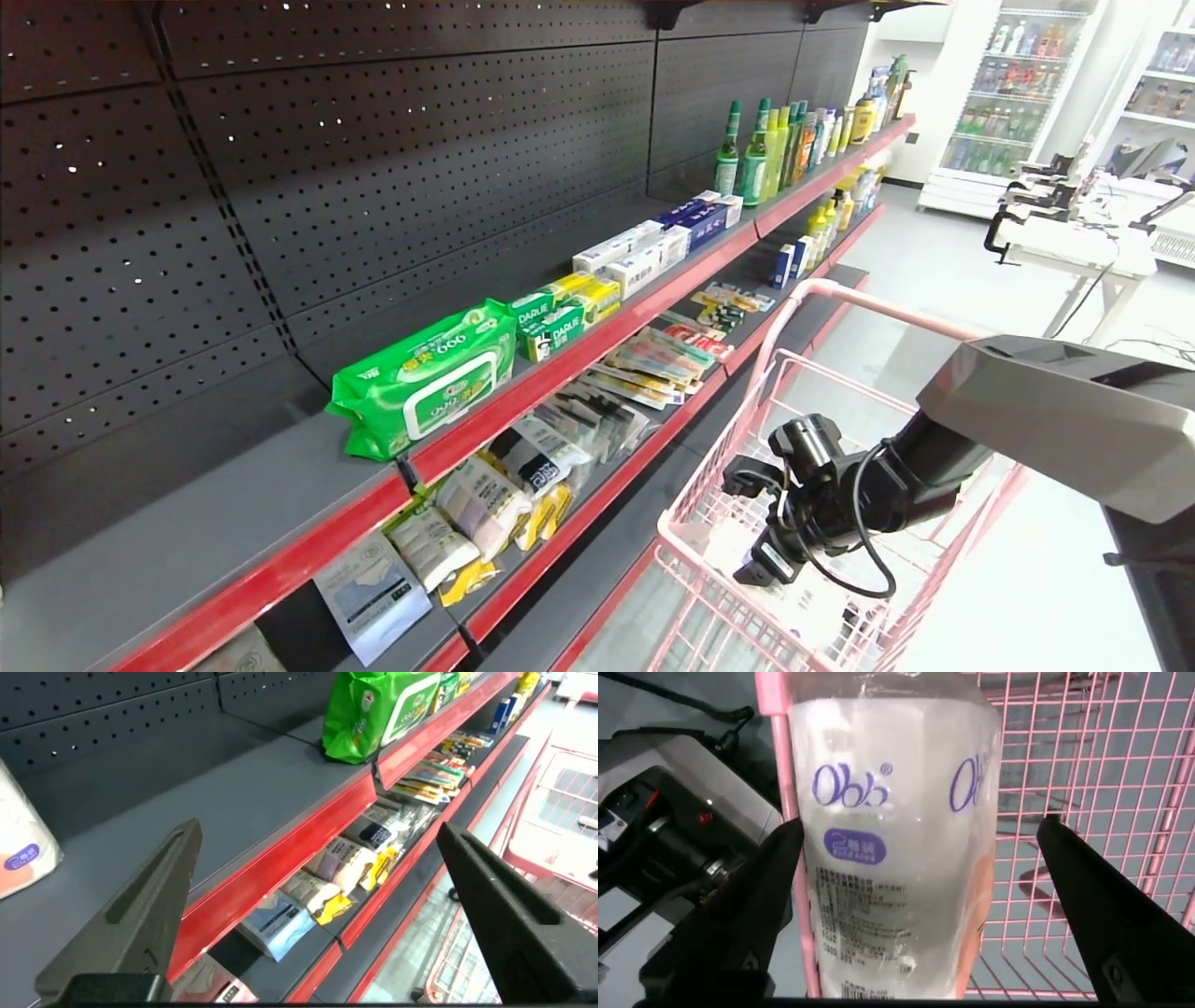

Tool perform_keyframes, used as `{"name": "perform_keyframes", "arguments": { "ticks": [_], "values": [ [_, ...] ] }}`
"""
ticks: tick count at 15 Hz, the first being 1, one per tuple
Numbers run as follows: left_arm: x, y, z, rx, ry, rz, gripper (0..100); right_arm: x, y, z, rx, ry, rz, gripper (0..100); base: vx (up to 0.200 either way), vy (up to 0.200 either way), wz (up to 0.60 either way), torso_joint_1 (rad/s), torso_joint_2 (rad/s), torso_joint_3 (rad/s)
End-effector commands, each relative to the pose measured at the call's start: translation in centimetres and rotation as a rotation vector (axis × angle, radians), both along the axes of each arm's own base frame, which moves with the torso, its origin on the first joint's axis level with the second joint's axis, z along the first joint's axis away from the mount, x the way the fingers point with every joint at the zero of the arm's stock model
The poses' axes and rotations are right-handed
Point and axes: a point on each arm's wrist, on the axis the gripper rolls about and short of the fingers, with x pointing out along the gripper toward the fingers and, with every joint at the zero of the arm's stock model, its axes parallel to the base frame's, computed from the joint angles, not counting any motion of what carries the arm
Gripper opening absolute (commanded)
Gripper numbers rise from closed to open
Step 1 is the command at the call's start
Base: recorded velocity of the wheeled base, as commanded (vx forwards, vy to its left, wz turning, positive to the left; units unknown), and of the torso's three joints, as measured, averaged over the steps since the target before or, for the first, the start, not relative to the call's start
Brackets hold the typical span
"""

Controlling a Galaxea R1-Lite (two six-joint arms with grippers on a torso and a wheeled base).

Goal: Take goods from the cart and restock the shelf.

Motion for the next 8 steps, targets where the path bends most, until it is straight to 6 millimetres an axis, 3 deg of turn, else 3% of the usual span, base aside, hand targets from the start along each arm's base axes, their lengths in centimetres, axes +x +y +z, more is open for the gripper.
{"name": "perform_keyframes", "arguments": {
  "ticks": [1, 8],
  "values": [
    [0.0, 0.0, 0.0, 0.000, 0.000, 0.002, 100, 0.5, 0.1, -0.8, -0.001, 0.004, -0.002, 100, 0.000, 0.000, 0.00, 0.000, 0.00, 0.000],
    [0.0, 0.0, 0.0, 0.000, 0.000, 0.000, 100, 1.7, 0.0, -1.3, 0.000, 0.000, -0.015, 100, 0.000, 0.000, 0.00, 0.000, 0.00, 0.000]
  ]
}}
